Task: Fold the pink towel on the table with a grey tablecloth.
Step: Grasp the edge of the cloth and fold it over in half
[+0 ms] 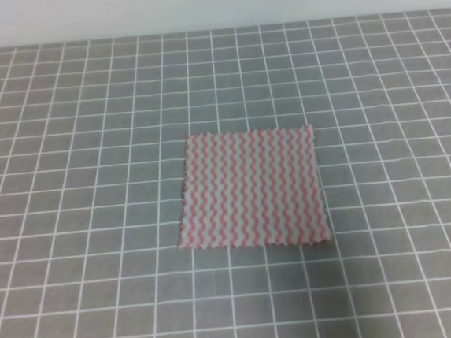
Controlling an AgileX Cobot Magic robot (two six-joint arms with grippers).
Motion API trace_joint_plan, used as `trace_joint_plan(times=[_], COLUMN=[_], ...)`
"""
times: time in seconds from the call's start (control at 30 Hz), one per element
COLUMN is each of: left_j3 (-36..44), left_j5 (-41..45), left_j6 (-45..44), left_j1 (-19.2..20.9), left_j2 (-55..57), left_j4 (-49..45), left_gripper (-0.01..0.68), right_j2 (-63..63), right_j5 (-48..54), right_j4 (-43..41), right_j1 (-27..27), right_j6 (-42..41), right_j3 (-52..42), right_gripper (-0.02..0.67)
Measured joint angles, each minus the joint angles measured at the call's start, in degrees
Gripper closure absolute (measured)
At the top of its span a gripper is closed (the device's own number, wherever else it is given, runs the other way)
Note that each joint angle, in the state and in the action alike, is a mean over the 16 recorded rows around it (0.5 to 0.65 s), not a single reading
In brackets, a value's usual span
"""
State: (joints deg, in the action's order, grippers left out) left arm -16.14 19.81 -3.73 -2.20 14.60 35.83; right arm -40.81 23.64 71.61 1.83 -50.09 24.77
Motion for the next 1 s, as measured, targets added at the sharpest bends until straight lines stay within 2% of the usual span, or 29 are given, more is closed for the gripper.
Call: trace_joint_plan(times=[0.23,0.43,0.6,0.73,0.83,1.0], left_j3=[-13.30,-22.96,-29.02,-33.54,-36.96,-42.21], left_j5=[9.28,13.96,14.70,14.85,15.44,17.00], left_j6=[-15.17,-23.67,-25.87,-26.38,-26.33,-25.32], left_j1=[-0.29,-2.95,-7.55,-11.93,-14.81,-17.79], left_j2=[19.95,37.19,48.61,56.20,61.08,67.63], left_j4=[-0.16,-0.62,-2.22,-4.45,-6.62,-9.86], left_gripper=[0.673,0.673,0.673,0.667,0.639,0.561], right_j2=[-18.27,-30.69,-38.75,-44.15,-47.81,-52.83], right_j5=[8.99,13.82,16.05,17.33,17.76,17.28], right_j4=[-10.69,-28.86,-47.45,-58.53,-63.18,-63.56], right_j1=[2.35,9.64,17.54,22.56,25.07,26.26], right_j6=[3.29,17.59,33.87,44.74,50.27,53.12], right_j3=[11.73,20.54,27.22,31.83,34.53,37.20], right_gripper=[0.666,0.666,0.658,0.625,0.585,0.494])
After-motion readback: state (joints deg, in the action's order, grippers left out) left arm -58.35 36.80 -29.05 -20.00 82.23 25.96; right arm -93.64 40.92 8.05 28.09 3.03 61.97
